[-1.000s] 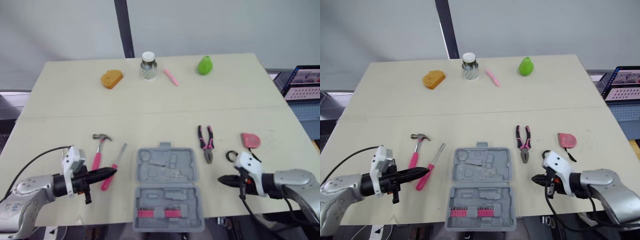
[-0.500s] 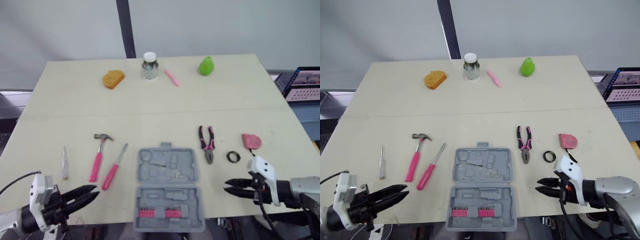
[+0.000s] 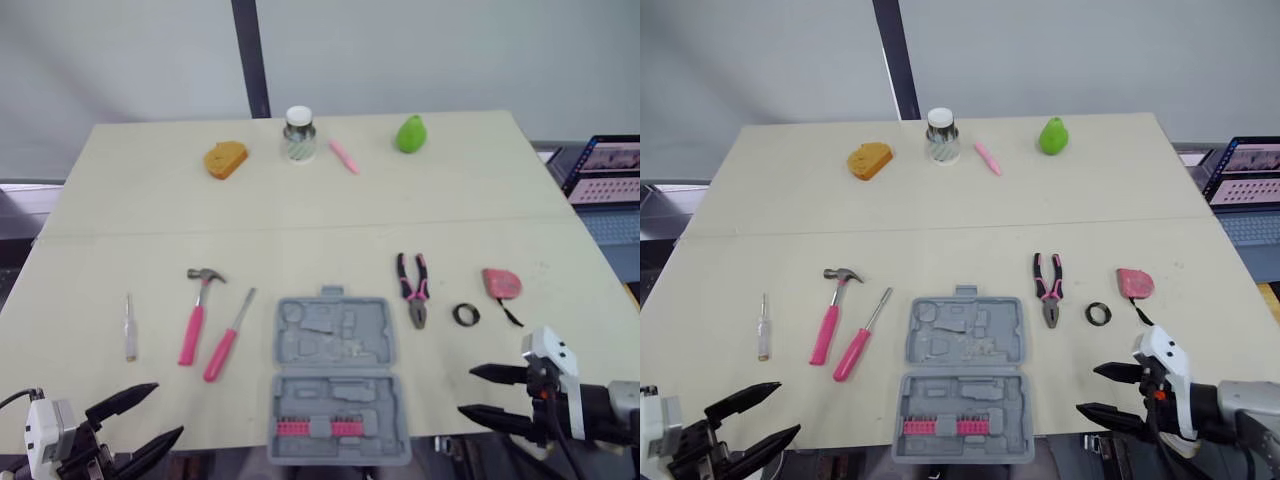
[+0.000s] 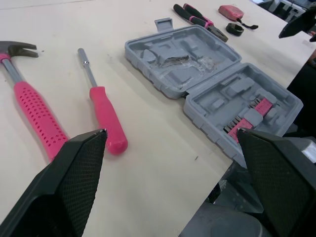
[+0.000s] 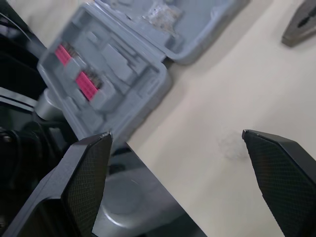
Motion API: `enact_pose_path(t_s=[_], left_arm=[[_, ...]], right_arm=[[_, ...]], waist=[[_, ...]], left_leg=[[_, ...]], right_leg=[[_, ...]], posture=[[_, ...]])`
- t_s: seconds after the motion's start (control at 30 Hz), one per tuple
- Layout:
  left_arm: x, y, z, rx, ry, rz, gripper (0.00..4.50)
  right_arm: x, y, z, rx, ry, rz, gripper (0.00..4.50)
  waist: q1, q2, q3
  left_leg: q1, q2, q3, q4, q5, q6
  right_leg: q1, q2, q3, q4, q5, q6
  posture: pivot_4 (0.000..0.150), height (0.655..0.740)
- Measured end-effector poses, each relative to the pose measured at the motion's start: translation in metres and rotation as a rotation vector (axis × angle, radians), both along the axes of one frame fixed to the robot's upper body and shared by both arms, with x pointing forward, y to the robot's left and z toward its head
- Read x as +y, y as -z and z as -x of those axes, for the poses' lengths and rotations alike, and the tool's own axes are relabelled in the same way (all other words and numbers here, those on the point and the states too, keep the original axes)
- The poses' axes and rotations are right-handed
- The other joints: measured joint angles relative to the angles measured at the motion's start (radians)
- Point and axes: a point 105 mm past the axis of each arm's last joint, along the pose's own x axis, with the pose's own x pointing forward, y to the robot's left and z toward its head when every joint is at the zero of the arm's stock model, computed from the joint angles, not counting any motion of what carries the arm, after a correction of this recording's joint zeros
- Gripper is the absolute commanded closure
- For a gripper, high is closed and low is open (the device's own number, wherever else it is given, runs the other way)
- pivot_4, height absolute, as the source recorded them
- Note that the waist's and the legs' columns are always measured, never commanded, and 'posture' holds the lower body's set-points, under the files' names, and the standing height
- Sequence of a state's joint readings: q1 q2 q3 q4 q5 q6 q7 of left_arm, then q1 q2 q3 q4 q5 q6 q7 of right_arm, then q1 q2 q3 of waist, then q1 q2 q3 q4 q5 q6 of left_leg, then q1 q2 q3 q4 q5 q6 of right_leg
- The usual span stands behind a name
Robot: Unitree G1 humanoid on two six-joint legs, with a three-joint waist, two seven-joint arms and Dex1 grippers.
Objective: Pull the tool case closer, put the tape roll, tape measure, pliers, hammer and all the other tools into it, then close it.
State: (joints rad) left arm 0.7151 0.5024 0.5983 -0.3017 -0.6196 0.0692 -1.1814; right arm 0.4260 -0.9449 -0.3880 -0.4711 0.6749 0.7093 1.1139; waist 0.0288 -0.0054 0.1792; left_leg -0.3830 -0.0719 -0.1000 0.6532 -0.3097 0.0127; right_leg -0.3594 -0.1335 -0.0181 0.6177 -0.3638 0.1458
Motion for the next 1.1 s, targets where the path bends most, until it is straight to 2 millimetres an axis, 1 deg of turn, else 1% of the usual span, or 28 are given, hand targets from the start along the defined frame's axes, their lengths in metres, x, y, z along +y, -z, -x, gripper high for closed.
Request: enact_pose_path(t_s=[0.07,0.1,0.13,0.2,0.23,0.27,0.37,0.47,0.63,0.77,0.87,1.1], left_arm=[[-0.002,0.001,0.000,-0.004,0.005,0.003,0.03],[-0.004,0.002,0.000,-0.006,0.006,0.008,0.03],[-0.006,0.003,0.000,-0.007,0.012,0.013,0.03],[-0.008,0.004,0.000,-0.008,0.013,0.019,0.03],[-0.008,0.005,0.000,-0.007,0.014,0.021,0.03],[-0.009,0.005,0.000,-0.006,0.014,0.022,0.03],[-0.008,0.006,0.003,0.002,0.012,0.020,0.03],[-0.009,0.006,0.005,-0.002,0.014,0.020,0.03],[-0.011,0.003,0.005,-0.028,0.030,0.020,0.03],[-0.015,-0.001,0.007,-0.069,0.081,0.007,0.03],[-0.027,-0.009,0.005,-0.126,0.168,-0.010,0.03],[-0.059,-0.032,-0.014,-0.290,0.340,-0.047,0.03]], right_arm=[[0.000,-0.004,0.000,-0.007,-0.006,-0.014,0.04],[0.001,-0.005,-0.001,-0.009,-0.010,-0.019,0.04],[0.001,-0.005,0.000,-0.008,-0.010,-0.021,0.04],[0.001,-0.007,-0.002,-0.021,-0.015,-0.021,0.04],[0.001,-0.007,-0.003,-0.029,-0.017,-0.020,0.04],[0.002,-0.009,-0.004,-0.038,-0.020,-0.021,0.04],[0.002,-0.010,-0.005,-0.046,-0.022,-0.022,0.04],[0.002,-0.010,-0.005,-0.057,-0.028,-0.023,0.04],[0.002,-0.011,-0.005,-0.063,-0.031,-0.023,0.04],[0.001,-0.010,-0.006,-0.065,-0.029,-0.019,0.04],[-0.001,-0.009,-0.007,-0.068,-0.018,0.000,0.04],[-0.011,-0.014,-0.018,-0.091,0.006,0.073,0.04]], waist=[[0.001,0.000,0.000],[0.000,0.000,0.001],[-0.010,0.003,0.001],[-0.015,0.003,0.002],[-0.017,0.006,0.002],[-0.012,0.007,0.001],[0.015,0.007,0.001],[0.029,0.007,0.001],[0.029,0.006,0.002],[0.028,0.006,0.002],[0.028,0.006,0.002],[0.029,0.006,0.002]], left_leg=[[0.000,0.000,0.000,0.001,0.000,0.000],[-0.006,-0.006,-0.008,0.000,0.000,0.004],[-0.005,-0.019,-0.020,-0.003,0.002,0.010],[-0.008,-0.031,-0.035,-0.005,0.008,0.015],[-0.004,-0.035,-0.048,-0.006,0.013,0.016],[-0.004,-0.036,-0.059,-0.004,0.014,0.015],[-0.007,-0.036,-0.050,-0.003,0.017,0.010],[-0.008,-0.034,-0.043,-0.004,0.016,0.009],[-0.006,-0.031,-0.035,-0.003,0.013,0.009],[-0.005,-0.029,-0.028,-0.003,0.011,0.010],[-0.005,-0.028,-0.026,-0.003,0.010,0.011],[-0.005,-0.027,-0.025,-0.003,0.009,0.010]], right_leg=[[0.001,0.000,0.000,0.000,0.000,0.000],[0.009,-0.003,-0.014,-0.003,0.000,0.000],[0.020,-0.014,-0.038,-0.009,-0.001,0.001],[0.030,-0.030,-0.072,-0.010,-0.002,0.002],[0.033,-0.037,-0.082,-0.010,-0.003,0.004],[0.030,-0.036,-0.077,-0.009,-0.003,0.004],[0.023,-0.033,-0.060,-0.009,-0.002,0.007],[0.019,-0.033,-0.056,-0.009,-0.001,0.008],[0.018,-0.031,-0.051,-0.009,-0.001,0.009],[0.016,-0.029,-0.045,-0.010,0.000,0.010],[0.016,-0.029,-0.043,-0.011,0.000,0.010],[0.016,-0.028,-0.041,-0.012,0.001,0.011]], posture=[[0.150,0.7357],[0.150,0.7363],[0.150,0.7368],[0.150,0.7385],[0.150,0.7385],[0.150,0.7385],[0.150,0.7385],[0.150,0.7385],[0.150,0.7385],[0.150,0.7385],[0.150,0.7385],[0.150,0.7385]])
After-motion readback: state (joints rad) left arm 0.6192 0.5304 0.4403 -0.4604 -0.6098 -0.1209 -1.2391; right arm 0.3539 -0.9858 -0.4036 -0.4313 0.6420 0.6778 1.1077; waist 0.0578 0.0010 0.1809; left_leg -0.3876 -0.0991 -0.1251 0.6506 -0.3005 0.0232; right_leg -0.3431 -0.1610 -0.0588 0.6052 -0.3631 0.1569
